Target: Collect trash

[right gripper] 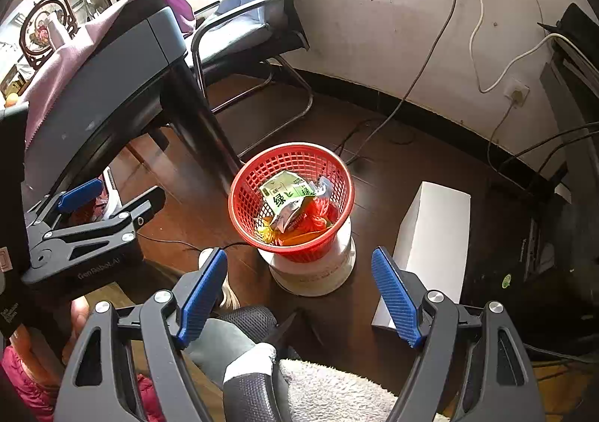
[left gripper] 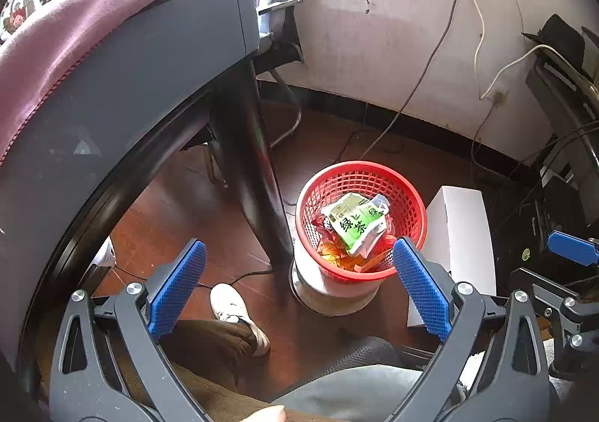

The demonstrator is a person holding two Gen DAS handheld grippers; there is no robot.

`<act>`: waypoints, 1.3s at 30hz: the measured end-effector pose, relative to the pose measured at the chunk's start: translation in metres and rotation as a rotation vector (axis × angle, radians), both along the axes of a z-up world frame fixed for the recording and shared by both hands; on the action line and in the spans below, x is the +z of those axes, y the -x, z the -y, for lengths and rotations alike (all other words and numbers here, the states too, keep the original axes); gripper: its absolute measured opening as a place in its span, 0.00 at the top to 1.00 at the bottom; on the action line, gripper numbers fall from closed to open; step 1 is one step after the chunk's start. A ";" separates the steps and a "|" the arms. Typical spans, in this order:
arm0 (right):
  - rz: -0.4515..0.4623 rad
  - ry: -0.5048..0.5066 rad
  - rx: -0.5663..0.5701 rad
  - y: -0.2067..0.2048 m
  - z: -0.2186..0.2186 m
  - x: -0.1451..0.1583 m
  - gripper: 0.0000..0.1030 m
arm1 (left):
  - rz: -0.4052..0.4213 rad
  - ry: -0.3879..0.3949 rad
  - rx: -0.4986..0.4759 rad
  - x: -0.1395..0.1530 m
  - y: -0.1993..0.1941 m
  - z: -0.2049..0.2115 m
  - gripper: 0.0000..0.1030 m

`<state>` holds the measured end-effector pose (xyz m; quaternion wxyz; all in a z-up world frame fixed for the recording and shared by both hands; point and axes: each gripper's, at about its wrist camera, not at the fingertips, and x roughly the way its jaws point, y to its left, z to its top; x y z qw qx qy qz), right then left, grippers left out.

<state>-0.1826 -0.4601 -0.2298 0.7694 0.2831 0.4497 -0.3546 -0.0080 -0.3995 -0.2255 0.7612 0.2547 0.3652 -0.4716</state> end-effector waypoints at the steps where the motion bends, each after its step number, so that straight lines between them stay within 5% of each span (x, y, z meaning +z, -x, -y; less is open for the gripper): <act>1: -0.001 -0.001 0.000 0.000 0.000 0.000 0.24 | 0.000 -0.001 -0.001 0.000 0.000 0.000 0.07; 39: -0.011 0.050 0.021 -0.001 -0.018 0.010 0.24 | 0.050 0.057 -0.006 0.012 0.009 -0.025 0.07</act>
